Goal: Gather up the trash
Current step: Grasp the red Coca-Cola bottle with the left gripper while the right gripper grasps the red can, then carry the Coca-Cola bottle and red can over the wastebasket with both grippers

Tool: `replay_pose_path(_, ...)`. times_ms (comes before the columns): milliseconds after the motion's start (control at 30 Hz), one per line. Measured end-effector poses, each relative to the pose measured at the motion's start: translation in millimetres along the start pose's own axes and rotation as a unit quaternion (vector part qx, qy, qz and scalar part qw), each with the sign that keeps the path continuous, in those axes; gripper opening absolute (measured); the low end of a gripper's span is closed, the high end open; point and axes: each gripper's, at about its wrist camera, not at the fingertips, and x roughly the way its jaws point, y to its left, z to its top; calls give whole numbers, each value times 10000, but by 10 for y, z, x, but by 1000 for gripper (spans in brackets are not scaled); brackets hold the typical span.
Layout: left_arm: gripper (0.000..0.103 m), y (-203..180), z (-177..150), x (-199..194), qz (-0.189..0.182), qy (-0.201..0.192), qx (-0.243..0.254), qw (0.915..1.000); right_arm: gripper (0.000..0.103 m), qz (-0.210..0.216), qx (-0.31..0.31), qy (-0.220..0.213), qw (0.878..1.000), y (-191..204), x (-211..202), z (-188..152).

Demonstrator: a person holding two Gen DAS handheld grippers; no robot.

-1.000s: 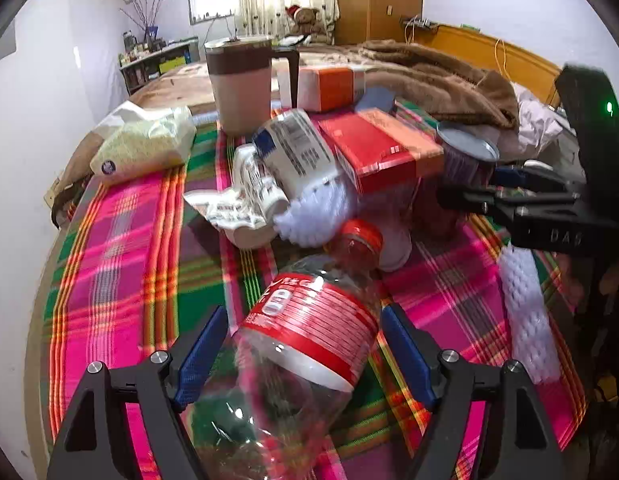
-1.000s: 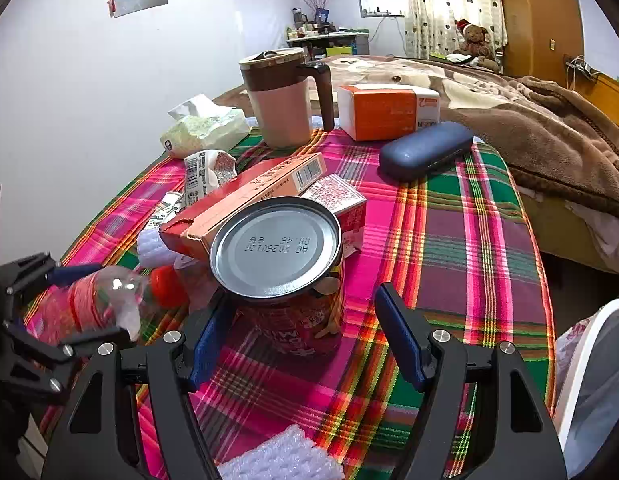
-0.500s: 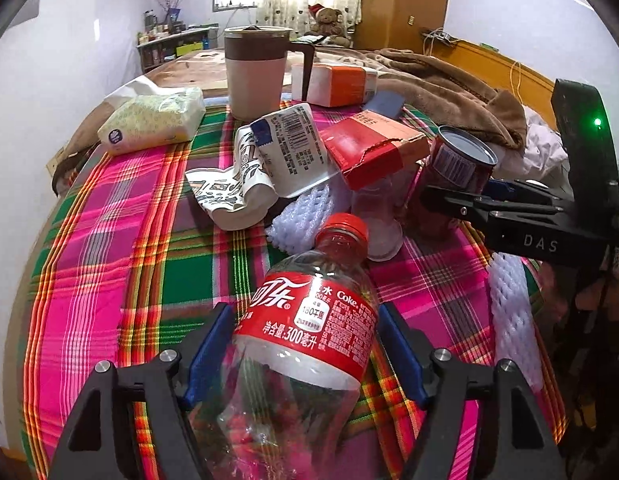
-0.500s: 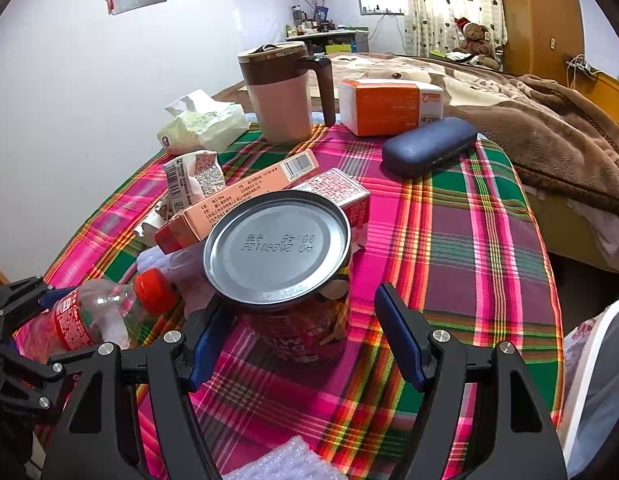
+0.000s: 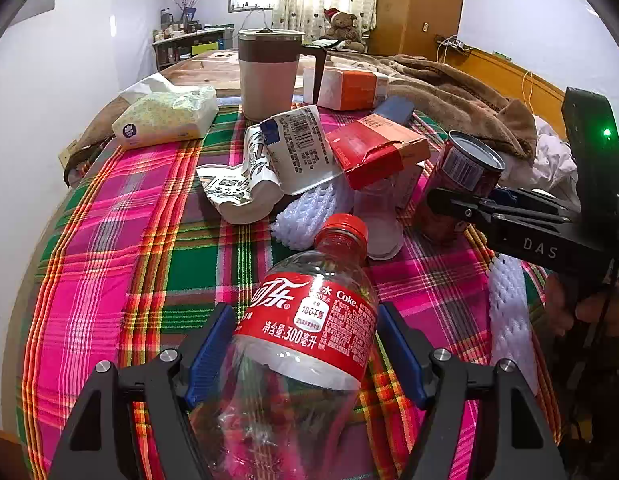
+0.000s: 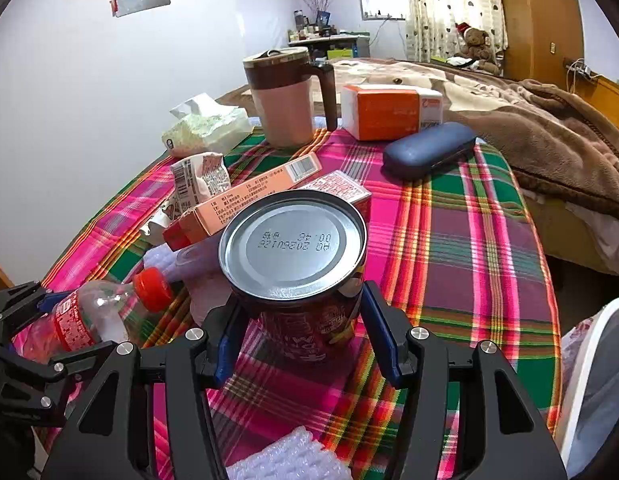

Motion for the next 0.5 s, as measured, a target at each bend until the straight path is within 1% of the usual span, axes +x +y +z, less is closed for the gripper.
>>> replay_pose_path(267, 73, -9, -15, -119, 35, -137, -116, 9998, 57, 39, 90, -163, 9998, -52, -134, -1)
replay_pose_path(500, 73, -110, 39, -282, 23, -320, -131, 9994, 57, 29, 179, -373, 9991, -156, -369, -21)
